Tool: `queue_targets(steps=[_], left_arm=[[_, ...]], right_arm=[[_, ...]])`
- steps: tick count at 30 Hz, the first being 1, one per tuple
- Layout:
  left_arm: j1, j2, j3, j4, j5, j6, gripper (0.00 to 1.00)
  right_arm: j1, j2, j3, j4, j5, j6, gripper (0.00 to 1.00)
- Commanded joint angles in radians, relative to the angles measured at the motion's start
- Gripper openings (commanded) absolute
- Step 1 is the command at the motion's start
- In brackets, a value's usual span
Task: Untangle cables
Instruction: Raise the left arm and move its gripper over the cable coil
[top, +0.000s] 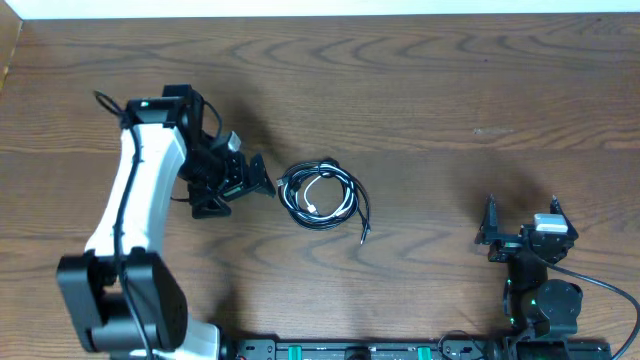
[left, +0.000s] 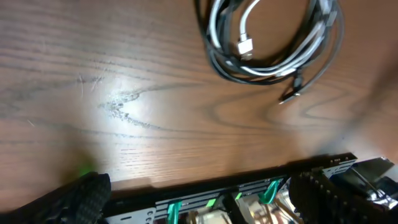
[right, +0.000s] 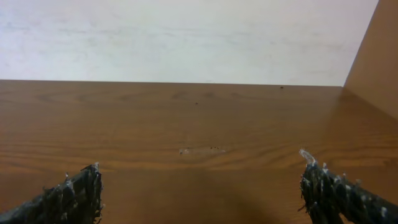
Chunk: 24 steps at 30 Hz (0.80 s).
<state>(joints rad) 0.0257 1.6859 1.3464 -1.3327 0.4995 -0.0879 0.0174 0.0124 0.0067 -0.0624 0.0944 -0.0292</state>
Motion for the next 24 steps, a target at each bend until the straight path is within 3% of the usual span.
queue_targets(steps=[1, 12, 13, 14, 15, 16, 17, 24], left_arm=[[-0.013, 0.047, -0.017, -0.005, 0.01, -0.023, 0.98], [-0.049, 0.078, -0.017, 0.076, 0.016, -0.023, 0.98], [-0.049, 0.078, -0.017, 0.092, 0.02, -0.027, 0.84], [-0.051, 0.078, -0.017, 0.108, 0.021, -0.046, 0.58], [-0.058, 0.078, -0.017, 0.126, 0.02, -0.089, 0.25], [-0.063, 0.078, -0.017, 0.137, 0.019, -0.111, 0.12], [-0.07, 0.078, -0.017, 0.146, 0.019, -0.127, 0.08], [-0.184, 0.078, -0.017, 0.18, -0.132, -0.253, 0.08]], right_arm=[[0.006, -0.003, -0.002, -0.002, 0.008, 0.014, 0.99], [0.006, -0.003, -0.002, -0.002, 0.008, 0.014, 0.99], [0.006, -0.003, -0.002, -0.002, 0.008, 0.014, 0.99], [0.006, -0.003, -0.002, -0.002, 0.008, 0.014, 0.99], [0.006, -0.003, -0.002, -0.002, 0.008, 0.014, 0.99], [0.006, -0.003, -0.002, -0.002, 0.008, 0.014, 0.99], [0.006, -0.003, -0.002, -0.002, 0.008, 0.014, 0.99], [0.006, -0.003, -0.002, -0.002, 0.008, 0.014, 0.99]])
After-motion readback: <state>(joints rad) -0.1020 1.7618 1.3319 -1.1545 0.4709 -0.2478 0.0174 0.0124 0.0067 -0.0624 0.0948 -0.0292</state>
